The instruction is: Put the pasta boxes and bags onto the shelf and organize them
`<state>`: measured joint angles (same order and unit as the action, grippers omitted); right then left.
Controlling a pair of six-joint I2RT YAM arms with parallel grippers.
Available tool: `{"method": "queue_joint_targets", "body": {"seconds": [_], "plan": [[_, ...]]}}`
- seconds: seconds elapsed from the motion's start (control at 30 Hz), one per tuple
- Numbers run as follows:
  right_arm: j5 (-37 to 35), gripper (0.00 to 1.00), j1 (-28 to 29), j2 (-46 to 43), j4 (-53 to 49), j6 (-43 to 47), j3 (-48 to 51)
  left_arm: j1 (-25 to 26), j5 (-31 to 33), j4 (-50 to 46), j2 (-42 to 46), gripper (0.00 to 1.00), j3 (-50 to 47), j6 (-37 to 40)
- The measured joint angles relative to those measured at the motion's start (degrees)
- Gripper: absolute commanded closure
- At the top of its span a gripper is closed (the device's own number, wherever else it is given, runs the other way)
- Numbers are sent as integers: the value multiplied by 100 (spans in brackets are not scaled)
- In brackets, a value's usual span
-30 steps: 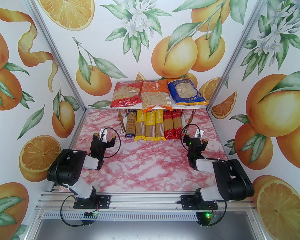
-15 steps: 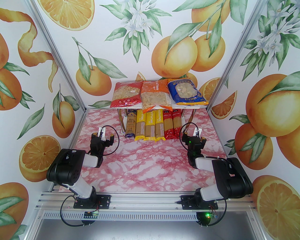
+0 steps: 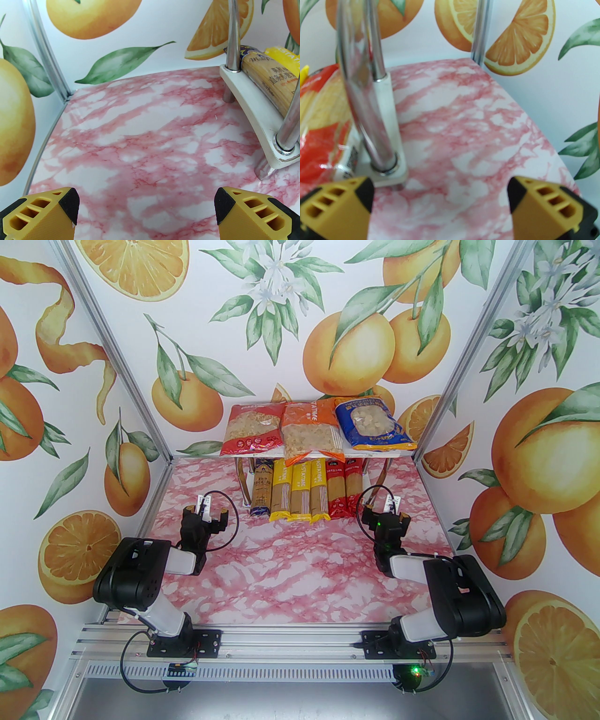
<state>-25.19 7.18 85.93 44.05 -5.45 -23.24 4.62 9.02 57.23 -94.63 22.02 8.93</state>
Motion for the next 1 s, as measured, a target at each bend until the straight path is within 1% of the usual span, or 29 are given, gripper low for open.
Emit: {"method": "queue_joint_targets", "body": {"seconds": [0.73,1.0], "plan": [[22,0,0,0,2,20,-2,-2,-2,-4,0,0,0,-2],[22,0,0,0,15,42,-2,-96,-57,-70,0,0,59,-57]]}}
